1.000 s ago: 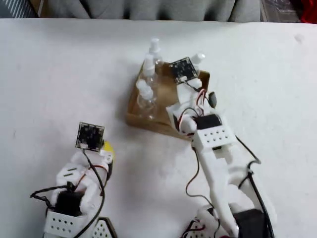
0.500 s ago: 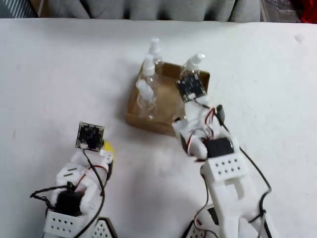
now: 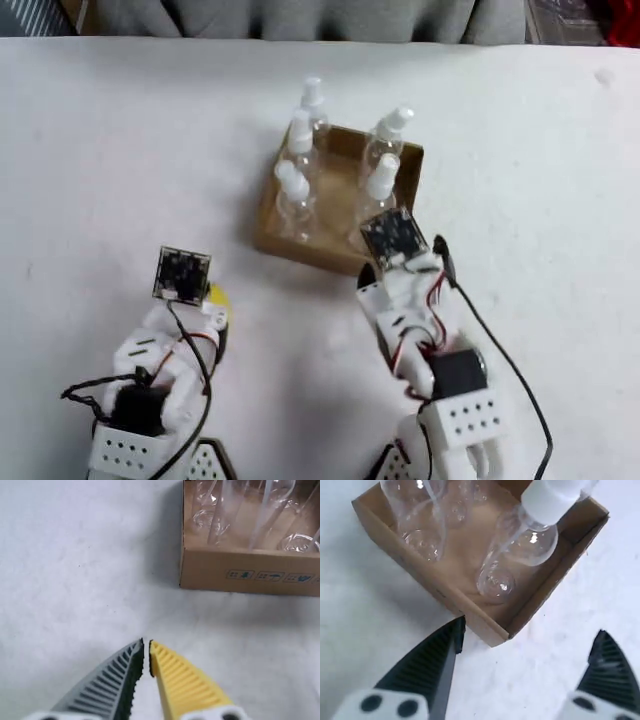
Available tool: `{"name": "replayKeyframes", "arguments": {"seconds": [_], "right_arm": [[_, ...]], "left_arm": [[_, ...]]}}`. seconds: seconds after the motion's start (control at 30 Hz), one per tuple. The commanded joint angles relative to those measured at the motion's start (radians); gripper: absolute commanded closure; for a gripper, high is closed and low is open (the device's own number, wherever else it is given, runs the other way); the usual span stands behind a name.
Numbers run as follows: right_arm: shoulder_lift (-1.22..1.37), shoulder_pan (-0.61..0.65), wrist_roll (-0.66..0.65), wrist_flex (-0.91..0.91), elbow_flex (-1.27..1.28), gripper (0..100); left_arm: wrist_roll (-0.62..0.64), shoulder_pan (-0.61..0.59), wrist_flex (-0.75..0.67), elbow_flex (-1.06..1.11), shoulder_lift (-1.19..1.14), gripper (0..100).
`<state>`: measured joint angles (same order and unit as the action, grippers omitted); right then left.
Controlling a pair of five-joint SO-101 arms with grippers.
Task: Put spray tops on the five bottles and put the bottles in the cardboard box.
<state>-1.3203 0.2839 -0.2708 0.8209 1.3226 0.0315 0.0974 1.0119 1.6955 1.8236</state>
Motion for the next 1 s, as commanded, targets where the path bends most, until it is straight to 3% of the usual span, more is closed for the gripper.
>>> {"name": "replayKeyframes", "arguments": {"seconds": [0.0, 0.3, 0.67, 0.9, 0.97], "right_arm": [[-0.130, -0.031, -0.011, 0.076, -0.003, 67.2], [-0.479, -0.071, -0.011, 0.341, 0.002, 67.3], [-0.479, -0.125, -0.003, 0.496, -0.009, 68.2], [-0.478, -0.185, -0.012, 0.503, 0.003, 98.1], [-0.478, -0.194, -0.008, 0.466, 0.031, 96.6]], "left_arm": [[-0.008, -0.008, 0.003, -0.003, 0.012, 98], [-0.008, -0.008, 0.003, -0.003, 0.012, 98], [-0.008, -0.008, 0.021, -0.003, 0.012, 98], [-0.008, -0.008, 0.029, -0.003, 0.012, 98], [-0.008, -0.007, 0.025, -0.003, 0.012, 98]]}}
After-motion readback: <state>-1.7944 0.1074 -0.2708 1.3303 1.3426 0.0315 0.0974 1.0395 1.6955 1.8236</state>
